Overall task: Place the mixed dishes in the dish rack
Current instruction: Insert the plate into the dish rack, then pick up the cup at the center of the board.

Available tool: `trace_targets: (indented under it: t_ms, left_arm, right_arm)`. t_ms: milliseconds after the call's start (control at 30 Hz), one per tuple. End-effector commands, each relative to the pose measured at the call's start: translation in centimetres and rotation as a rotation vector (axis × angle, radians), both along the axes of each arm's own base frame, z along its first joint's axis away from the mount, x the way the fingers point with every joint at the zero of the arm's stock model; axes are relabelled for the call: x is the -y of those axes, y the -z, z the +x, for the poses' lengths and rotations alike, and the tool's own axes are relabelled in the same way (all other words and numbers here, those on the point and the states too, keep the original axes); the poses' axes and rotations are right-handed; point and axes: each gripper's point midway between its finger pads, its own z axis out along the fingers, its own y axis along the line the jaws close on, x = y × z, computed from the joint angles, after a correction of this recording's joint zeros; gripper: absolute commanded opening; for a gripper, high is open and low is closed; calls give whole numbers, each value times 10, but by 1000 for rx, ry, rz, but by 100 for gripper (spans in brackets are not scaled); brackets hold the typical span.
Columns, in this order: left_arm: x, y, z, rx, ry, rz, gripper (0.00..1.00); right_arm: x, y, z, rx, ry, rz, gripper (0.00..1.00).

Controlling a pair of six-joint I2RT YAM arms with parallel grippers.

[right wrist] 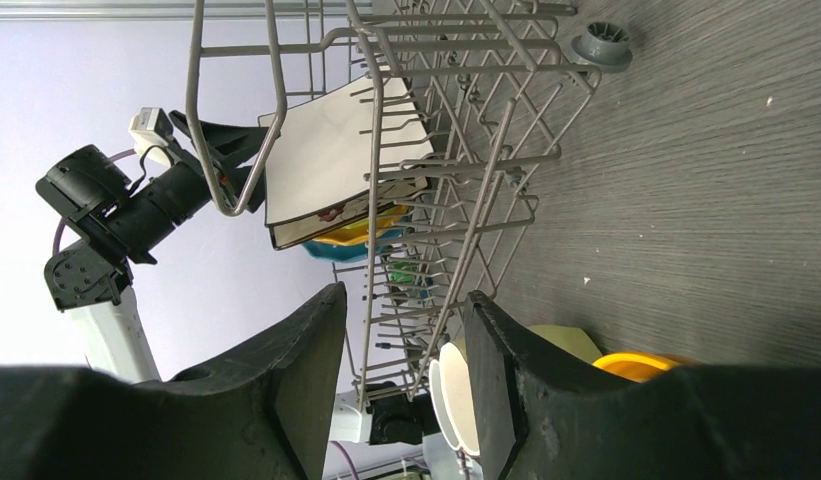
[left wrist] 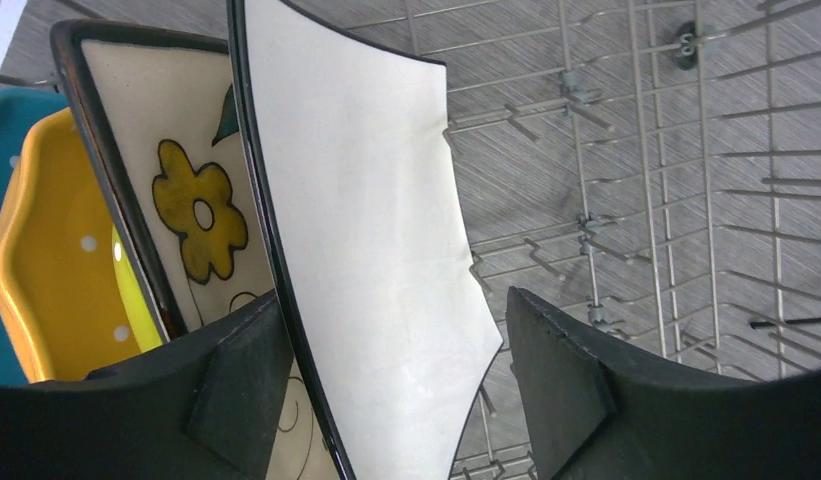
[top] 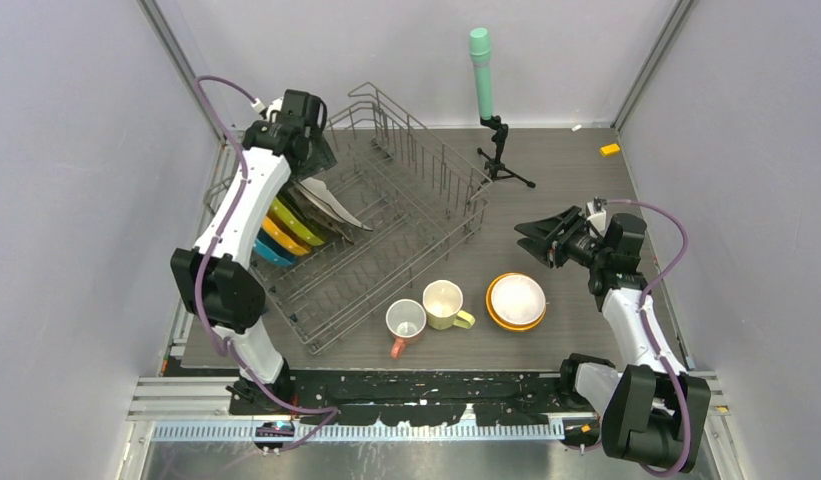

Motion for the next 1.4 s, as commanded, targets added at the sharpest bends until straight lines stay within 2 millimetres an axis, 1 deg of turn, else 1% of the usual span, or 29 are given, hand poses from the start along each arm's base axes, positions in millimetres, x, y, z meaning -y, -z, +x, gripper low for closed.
trace_targets:
  t_ms: [0, 167, 267, 367, 433, 467, 533, 667, 733, 833, 933, 967, 1000, 1033, 1067, 1100, 1133, 1167, 1200, 1233, 1267, 1300, 1333, 1367]
  left_arm:
    - [5, -65, 4, 189, 78, -34, 79]
    - [7, -90, -7, 253, 141, -33, 85]
    - [10, -105, -16, 294, 199, -41, 87]
    - [26, -122, -25, 359, 340, -69, 89]
    - [35, -134, -34, 410, 409, -94, 91]
    - [39, -135, -40, 426, 438, -105, 93]
    - [44, -143, -50, 472, 476, -130, 95]
    - [64, -155, -82, 530, 619, -221, 96]
    - [71, -155, -98, 538, 663, -266, 96]
    - [78, -149, -121, 534, 720, -313, 97]
    - [79, -141, -147, 524, 746, -354, 97]
    - [81, -136, -157, 513, 764, -370, 97]
    - [80, -136, -165, 517, 774, -373, 97]
    - [79, -133, -175, 510, 782, -377, 97]
    - [78, -127, -183, 496, 789, -384, 96]
    - [77, -125, -191, 497, 795, -389, 97]
    - [77, -121, -198, 496, 797, -396, 97]
    - [76, -118, -204, 496, 798, -406, 97]
    - [76, -115, -210, 493, 799, -418, 97]
    - [77, -111, -216, 488, 801, -432, 97]
    - [77, -108, -223, 486, 806, -445, 97]
    - [78, -103, -228, 474, 811, -459, 97]
    - [79, -98, -232, 463, 814, -471, 97]
    - [79, -94, -237, 454, 821, -481, 97]
  right_arm:
    - [-1, -31, 0, 106, -12, -37, 53]
    - [-1, -33, -6, 112, -2, -51, 54]
    - [-2, -36, -9, 120, -2, -53, 55]
    - [-4, -41, -14, 125, -13, -50, 55]
    - [-5, -42, -18, 125, -14, -51, 55]
    - [-5, -45, -19, 133, -13, -53, 56]
    - [-6, -46, -22, 138, -13, -54, 56]
    - [-11, -49, -31, 127, -31, -51, 56]
    - [-14, -50, -36, 128, -40, -59, 56]
    - [-17, -51, -42, 132, -39, -77, 58]
    - [-29, -55, -49, 136, -71, -72, 59]
    - [-36, -57, -53, 139, -97, -67, 60]
    - [-39, -58, -54, 143, -99, -73, 60]
    - [-46, -58, -58, 147, -129, -79, 61]
    - [-48, -58, -58, 141, -125, -89, 61]
    - [-58, -56, -65, 144, -170, -99, 61]
    - [-60, -54, -66, 128, -170, -114, 62]
    - [-68, -51, -73, 131, -207, -134, 62]
    - [-68, -46, -74, 108, -200, -157, 62]
    - [-75, -42, -83, 97, -236, -177, 62]
    - [-76, -41, -83, 98, -228, -197, 62]
    - [-82, -37, -91, 87, -257, -209, 63]
    - [-82, -36, -91, 88, -246, -226, 63]
    - [-88, -33, -98, 79, -273, -235, 64]
